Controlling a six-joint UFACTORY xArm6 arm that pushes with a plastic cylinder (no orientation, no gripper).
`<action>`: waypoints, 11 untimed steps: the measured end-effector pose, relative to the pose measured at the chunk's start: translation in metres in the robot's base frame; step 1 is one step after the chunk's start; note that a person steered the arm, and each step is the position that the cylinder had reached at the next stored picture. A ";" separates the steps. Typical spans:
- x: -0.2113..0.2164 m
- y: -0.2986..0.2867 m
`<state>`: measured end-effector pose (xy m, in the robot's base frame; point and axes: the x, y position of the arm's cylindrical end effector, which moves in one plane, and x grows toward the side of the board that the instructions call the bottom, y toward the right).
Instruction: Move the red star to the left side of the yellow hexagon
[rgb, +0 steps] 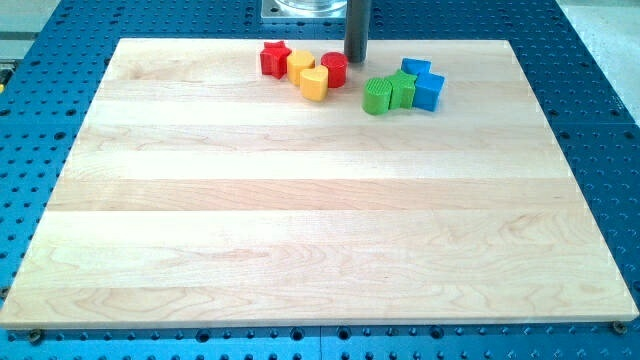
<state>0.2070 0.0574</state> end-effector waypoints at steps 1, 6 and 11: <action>-0.015 -0.003; 0.020 -0.101; 0.054 -0.130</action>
